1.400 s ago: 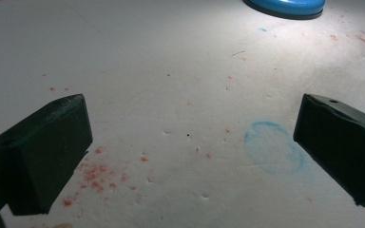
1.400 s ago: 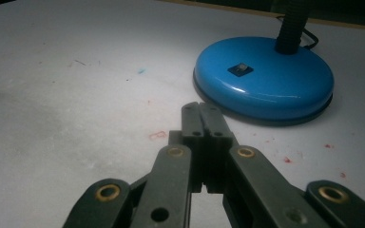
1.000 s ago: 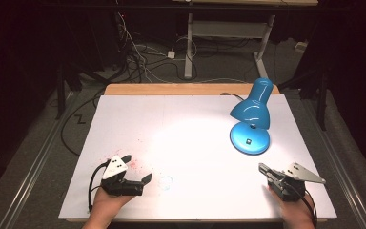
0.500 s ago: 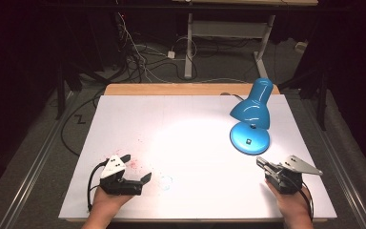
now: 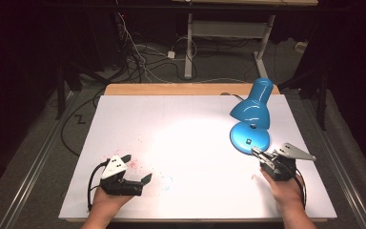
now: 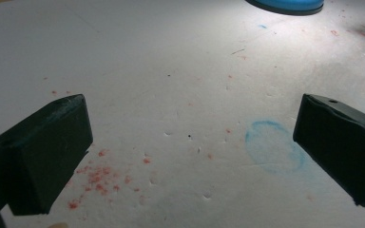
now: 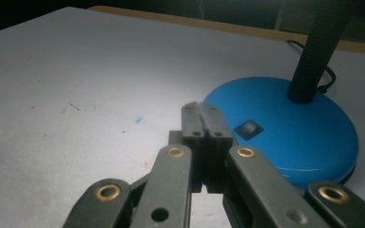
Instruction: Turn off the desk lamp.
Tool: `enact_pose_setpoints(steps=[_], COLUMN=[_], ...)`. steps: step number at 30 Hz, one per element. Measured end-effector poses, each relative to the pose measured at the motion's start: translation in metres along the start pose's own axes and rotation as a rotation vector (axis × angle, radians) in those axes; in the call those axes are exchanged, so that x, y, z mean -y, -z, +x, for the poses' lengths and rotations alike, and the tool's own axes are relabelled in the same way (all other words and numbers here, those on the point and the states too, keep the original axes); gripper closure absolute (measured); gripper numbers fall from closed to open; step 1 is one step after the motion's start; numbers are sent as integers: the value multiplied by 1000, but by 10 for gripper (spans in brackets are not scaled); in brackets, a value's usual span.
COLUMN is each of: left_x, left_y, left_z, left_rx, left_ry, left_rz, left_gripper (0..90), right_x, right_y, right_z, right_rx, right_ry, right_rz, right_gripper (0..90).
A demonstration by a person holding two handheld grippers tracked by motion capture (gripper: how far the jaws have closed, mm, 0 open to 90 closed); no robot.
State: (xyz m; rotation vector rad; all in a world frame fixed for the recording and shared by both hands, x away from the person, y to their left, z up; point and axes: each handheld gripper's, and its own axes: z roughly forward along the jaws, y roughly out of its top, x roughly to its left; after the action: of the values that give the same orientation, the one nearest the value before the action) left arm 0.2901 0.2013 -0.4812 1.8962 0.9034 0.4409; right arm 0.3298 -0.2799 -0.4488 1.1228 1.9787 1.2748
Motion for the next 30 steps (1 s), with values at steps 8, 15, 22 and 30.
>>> enact_pose_setpoints(steps=[8, 15, 22, 30], left_x=[0, 0, 1, 1], left_y=[1, 1, 2, 2], left_z=[1, 2, 3, 3], left_rx=[-4, -4, -9, -9], left_ry=[7, 13, 12, 13], left_rz=[-4, -11, -14, -14], left_gripper=[0, 0, 0, 0], right_x=[-9, -10, -10, -9], right_y=[-18, -34, -45, -51], right_z=[-8, -21, -29, -33], right_rx=[13, 38, 38, 40], right_ry=[0, -19, -50, -65], right_rz=[11, 34, 55, 68], right_gripper=[900, 900, 900, 900])
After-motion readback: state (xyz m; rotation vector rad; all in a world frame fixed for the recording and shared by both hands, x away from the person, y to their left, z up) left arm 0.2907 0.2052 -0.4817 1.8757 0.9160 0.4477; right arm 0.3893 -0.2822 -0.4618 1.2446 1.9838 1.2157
